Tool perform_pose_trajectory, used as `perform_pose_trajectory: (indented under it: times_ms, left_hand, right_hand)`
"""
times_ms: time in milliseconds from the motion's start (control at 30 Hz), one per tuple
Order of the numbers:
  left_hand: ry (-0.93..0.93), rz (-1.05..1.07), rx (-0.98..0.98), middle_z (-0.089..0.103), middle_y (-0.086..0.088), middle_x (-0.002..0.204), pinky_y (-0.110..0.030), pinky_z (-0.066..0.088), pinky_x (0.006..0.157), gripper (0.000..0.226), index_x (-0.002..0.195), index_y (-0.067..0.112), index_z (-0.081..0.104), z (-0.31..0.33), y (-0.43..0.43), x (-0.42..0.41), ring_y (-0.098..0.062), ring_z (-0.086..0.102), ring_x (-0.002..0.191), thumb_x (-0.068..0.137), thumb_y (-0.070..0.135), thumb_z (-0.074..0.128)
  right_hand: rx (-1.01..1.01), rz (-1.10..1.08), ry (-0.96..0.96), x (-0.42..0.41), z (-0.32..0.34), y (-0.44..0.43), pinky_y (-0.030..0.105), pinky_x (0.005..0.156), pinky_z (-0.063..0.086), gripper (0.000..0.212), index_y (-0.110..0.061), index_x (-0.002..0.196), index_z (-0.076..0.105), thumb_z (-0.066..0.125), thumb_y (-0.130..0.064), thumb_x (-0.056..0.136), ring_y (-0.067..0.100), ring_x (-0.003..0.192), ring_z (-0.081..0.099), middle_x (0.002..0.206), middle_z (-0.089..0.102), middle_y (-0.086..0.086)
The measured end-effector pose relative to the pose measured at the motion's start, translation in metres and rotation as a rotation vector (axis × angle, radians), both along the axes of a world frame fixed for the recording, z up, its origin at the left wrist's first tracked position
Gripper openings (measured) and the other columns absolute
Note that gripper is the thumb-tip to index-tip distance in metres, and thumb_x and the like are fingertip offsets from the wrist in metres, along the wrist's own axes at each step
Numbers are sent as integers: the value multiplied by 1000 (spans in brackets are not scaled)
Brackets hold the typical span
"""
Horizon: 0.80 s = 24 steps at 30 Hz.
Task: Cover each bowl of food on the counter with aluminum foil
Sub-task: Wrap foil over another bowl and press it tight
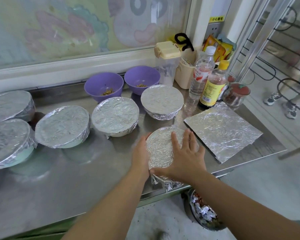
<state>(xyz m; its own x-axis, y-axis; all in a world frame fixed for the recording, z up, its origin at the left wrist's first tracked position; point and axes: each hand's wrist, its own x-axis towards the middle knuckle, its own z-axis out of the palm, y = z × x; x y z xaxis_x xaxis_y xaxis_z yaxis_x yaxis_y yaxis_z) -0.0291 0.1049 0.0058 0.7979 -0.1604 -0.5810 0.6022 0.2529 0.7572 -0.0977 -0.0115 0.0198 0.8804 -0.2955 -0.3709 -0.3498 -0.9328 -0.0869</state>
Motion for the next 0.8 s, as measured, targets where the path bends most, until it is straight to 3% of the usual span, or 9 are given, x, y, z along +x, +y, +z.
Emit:
perform_pose_trajectory:
  times_ms: [100,167,267,333,500,633,800]
  left_hand:
    - [-81,1,78,75,-5,108,-54,50,101,40,104,28,76,-5,1,9,-28,70,105,84,54,54]
    - [-150,34,156,73,1,114,-50,47,105,34,104,30,75,-3,5,11,-20,66,111,87,48,51]
    - [-277,57,270,62,11,130,-41,42,110,31,122,32,65,4,17,-7,-14,57,123,100,37,43]
    - [-313,13,224,59,14,134,-42,41,112,35,133,33,58,0,23,-21,-11,55,126,103,38,41]
    - [-351,-50,217,46,17,144,-23,32,109,39,146,34,44,-6,18,-24,0,41,133,107,33,36]
    - [-321,-31,242,41,13,152,-36,28,120,43,150,34,38,-14,10,-21,-5,37,140,107,35,35]
    - [-305,193,276,58,7,137,-38,38,114,38,141,26,53,-12,-10,-24,-11,51,129,107,30,35]
  right_hand:
    - [39,-71,13,1,2,4,63,118,5,150,-27,153,-31,28,-111,44,37,147,-34,157,-39,21]
    - [124,-179,25,4,6,9,65,117,6,147,-27,154,-31,30,-109,48,36,148,-33,157,-38,21]
    - [350,-335,47,7,23,8,70,118,9,143,-26,155,-27,31,-103,50,36,149,-31,160,-34,21]
    - [440,-379,50,10,33,2,70,118,7,140,-26,156,-25,35,-98,52,36,150,-29,161,-31,21]
    - [270,-240,-170,37,19,-22,65,120,8,114,-27,161,-9,42,-87,80,35,155,-10,170,-10,7]
    - [233,-98,-146,52,4,-31,60,120,21,105,-24,162,7,39,-85,83,35,154,12,169,12,4]
    - [223,-108,-102,54,3,-30,60,119,22,107,-23,162,8,40,-87,82,38,152,14,167,13,6]
